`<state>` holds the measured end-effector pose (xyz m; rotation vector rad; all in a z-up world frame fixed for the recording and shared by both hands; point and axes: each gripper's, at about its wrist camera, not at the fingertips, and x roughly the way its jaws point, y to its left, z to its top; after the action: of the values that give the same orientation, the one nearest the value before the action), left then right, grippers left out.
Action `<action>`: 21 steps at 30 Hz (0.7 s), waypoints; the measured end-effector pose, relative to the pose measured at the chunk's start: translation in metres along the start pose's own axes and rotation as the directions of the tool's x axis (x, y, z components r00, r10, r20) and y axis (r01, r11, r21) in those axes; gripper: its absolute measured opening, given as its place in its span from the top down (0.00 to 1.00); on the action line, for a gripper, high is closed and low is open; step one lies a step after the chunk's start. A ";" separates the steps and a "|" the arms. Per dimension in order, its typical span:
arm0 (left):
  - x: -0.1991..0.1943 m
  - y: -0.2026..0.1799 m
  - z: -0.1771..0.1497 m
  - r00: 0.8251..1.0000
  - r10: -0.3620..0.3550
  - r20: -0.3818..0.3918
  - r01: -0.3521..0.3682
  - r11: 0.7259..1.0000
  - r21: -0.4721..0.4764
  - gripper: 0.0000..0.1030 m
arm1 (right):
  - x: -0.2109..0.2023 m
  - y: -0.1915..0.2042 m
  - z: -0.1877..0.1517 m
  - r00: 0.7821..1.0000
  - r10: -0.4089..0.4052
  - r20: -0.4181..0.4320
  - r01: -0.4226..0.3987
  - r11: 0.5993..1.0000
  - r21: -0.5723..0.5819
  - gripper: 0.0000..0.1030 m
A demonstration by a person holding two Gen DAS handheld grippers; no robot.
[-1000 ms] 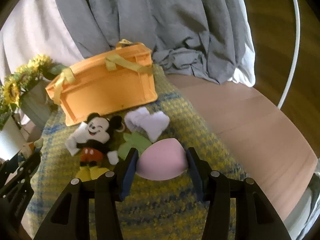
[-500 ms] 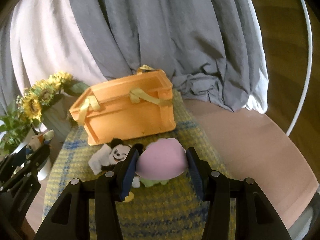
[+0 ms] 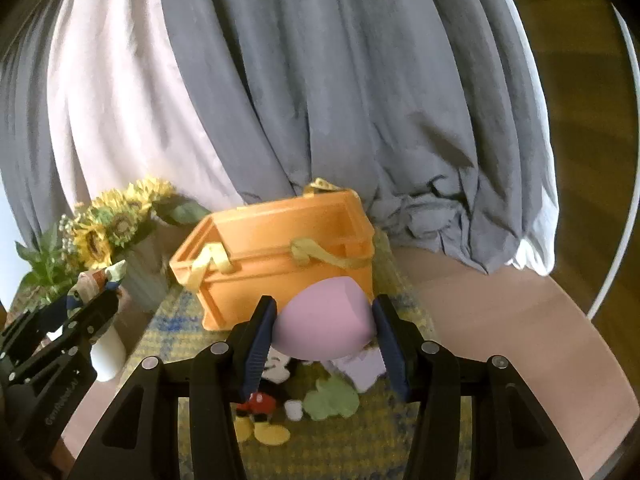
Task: Organize soft objects
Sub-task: 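Carry the doll and pink sponge up over the orange crate with both grippers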
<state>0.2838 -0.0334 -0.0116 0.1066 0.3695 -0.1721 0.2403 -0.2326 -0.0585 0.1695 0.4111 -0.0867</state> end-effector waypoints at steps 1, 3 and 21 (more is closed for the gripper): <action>0.000 -0.001 0.002 1.000 0.003 0.007 -0.003 1.000 0.001 0.61 | 0.000 0.000 0.004 1.000 0.007 0.010 -0.007 1.000 -0.003 0.51; 0.001 -0.002 0.007 1.000 0.006 0.021 -0.006 1.000 0.004 0.61 | 0.001 -0.002 0.009 1.000 0.013 0.025 -0.013 1.000 -0.001 0.51; 0.017 -0.015 0.046 0.990 0.021 0.138 -0.024 1.000 0.021 0.61 | 0.013 -0.009 0.051 0.988 0.053 0.144 -0.050 0.998 -0.024 0.51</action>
<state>0.3125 -0.0572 0.0241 0.1200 0.2289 -0.1603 0.2712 -0.2516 -0.0194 0.1530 0.2625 -0.0436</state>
